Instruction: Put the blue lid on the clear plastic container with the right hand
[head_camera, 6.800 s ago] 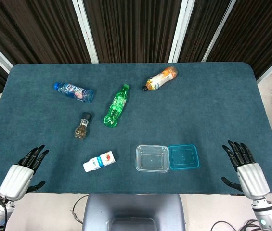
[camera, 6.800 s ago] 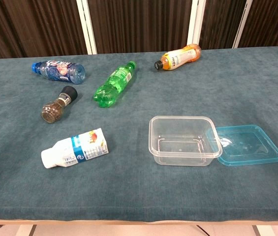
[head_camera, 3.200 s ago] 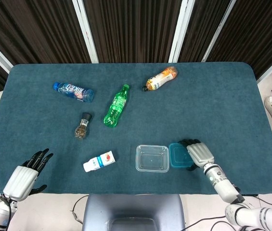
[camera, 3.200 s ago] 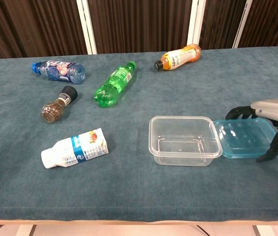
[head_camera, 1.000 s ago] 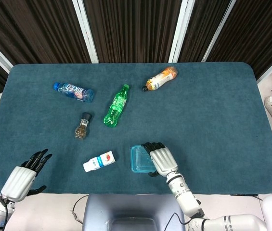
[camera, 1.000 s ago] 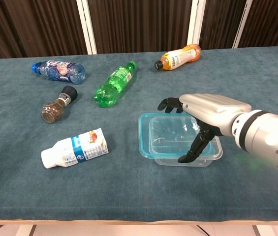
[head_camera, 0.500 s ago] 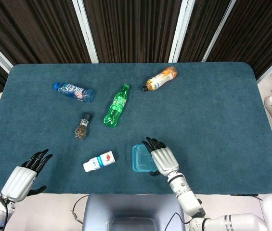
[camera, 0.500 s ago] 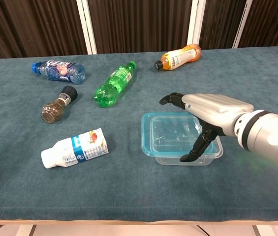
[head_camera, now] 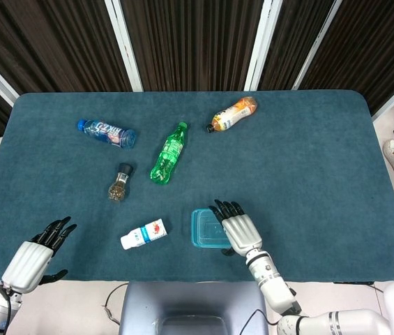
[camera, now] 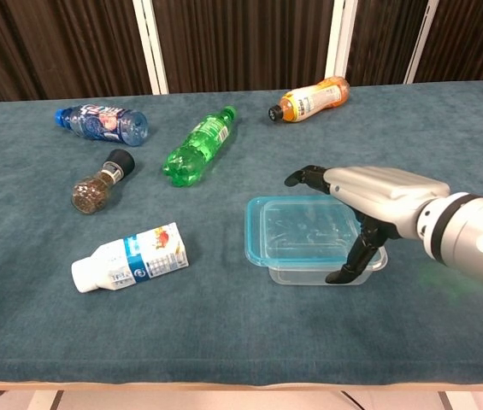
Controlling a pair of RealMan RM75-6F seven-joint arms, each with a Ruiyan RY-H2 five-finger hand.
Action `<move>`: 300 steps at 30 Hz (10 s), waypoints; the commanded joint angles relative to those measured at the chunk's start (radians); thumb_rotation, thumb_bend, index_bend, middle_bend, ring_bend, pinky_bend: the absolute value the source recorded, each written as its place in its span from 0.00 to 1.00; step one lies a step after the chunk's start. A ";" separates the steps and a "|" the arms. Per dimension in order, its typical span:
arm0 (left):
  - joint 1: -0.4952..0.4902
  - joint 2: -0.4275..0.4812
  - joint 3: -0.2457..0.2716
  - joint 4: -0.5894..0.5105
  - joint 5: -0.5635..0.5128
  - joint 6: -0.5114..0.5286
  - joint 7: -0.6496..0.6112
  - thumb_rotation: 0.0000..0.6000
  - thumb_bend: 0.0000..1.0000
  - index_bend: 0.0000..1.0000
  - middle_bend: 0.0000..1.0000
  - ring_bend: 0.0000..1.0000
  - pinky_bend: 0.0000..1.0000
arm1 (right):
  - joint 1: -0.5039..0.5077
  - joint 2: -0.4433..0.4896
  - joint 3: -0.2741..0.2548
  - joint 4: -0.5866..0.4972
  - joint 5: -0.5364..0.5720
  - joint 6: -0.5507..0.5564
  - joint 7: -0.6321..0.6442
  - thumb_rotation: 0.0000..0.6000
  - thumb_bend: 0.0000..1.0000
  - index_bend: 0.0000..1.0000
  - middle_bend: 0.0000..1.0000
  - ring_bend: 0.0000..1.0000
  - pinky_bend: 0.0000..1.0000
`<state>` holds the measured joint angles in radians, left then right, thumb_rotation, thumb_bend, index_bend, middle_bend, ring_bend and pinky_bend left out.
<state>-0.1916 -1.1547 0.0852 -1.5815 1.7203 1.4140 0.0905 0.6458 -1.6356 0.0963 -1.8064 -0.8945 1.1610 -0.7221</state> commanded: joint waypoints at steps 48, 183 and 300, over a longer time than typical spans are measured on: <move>-0.002 0.003 0.001 -0.005 -0.006 -0.008 0.001 1.00 0.34 0.12 0.04 0.10 0.44 | 0.002 -0.035 -0.017 0.012 -0.076 0.059 -0.133 1.00 0.36 0.40 0.28 0.37 0.40; -0.004 0.007 0.001 -0.016 -0.015 -0.019 0.006 1.00 0.34 0.12 0.07 0.10 0.44 | -0.086 0.086 -0.144 0.056 -0.351 -0.143 0.159 1.00 0.36 0.39 0.28 0.35 0.38; -0.005 0.007 0.000 -0.018 -0.015 -0.022 0.009 1.00 0.34 0.12 0.09 0.11 0.44 | -0.105 0.120 -0.114 0.103 -0.593 -0.065 0.401 1.00 0.35 0.37 0.28 0.33 0.35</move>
<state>-0.1974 -1.1476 0.0849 -1.5989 1.7044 1.3917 0.0978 0.5458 -1.5224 -0.0178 -1.6980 -1.4792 1.0887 -0.3294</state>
